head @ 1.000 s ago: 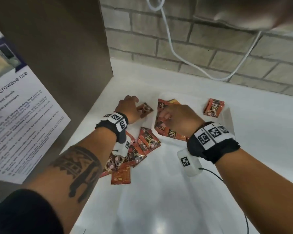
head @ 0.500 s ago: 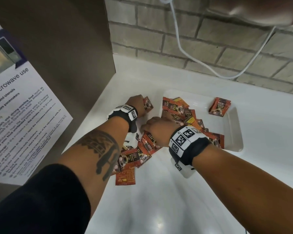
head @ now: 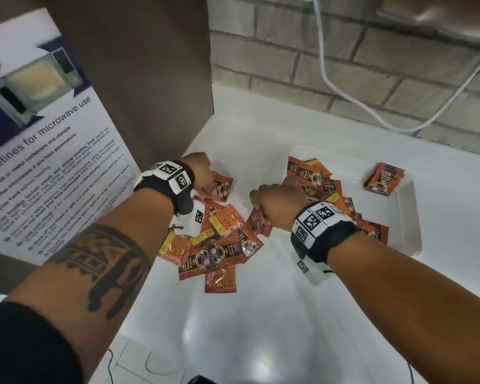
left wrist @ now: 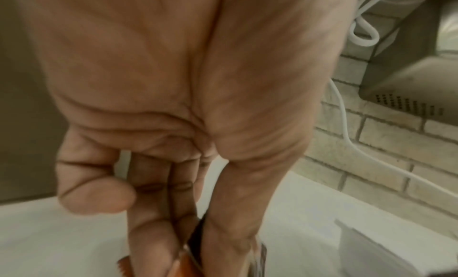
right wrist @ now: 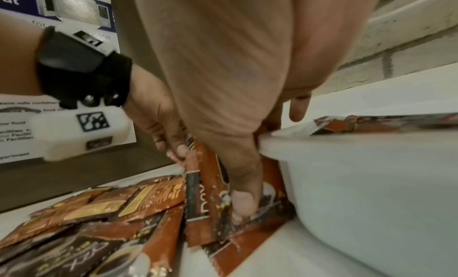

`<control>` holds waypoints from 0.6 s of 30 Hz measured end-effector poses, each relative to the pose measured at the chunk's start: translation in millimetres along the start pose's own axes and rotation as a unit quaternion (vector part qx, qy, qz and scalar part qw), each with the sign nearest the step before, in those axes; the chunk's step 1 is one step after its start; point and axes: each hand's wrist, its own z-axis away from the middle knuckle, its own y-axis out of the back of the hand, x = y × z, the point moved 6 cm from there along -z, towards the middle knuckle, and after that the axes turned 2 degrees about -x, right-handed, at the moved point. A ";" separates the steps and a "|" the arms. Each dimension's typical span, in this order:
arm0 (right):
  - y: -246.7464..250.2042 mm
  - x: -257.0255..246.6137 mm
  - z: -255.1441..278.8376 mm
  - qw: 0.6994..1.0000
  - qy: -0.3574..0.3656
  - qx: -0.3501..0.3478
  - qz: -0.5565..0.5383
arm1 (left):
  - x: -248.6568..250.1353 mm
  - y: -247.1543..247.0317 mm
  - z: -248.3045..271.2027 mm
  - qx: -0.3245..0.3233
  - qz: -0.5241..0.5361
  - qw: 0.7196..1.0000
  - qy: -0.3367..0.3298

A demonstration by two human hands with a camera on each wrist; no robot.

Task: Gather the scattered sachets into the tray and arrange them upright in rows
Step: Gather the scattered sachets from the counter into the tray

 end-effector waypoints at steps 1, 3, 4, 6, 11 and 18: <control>3.0 1.4 0.3 1.000 -0.001 0.010 -0.010 | -2.8 -6.3 -0.3 -0.004 -0.004 1.000 0.005; 12.2 3.4 0.7 0.999 -0.006 0.028 -0.027 | -6.8 -18.8 -2.1 -0.007 -0.007 1.000 0.012; 17.3 5.0 0.6 0.998 -0.009 0.042 -0.038 | -7.7 -23.4 -2.5 -0.002 -0.004 1.000 0.013; 28.2 8.9 1.6 0.995 -0.024 0.068 -0.064 | -10.7 -29.0 -3.9 0.019 0.017 0.999 0.024; 39.0 -7.9 6.8 0.977 -0.035 0.067 -0.200 | -14.4 -30.4 -6.3 0.028 0.036 0.998 0.044; 8.2 -55.8 -19.4 0.981 -0.004 -0.070 -0.182 | -11.1 -29.7 -1.2 0.040 0.052 0.998 0.014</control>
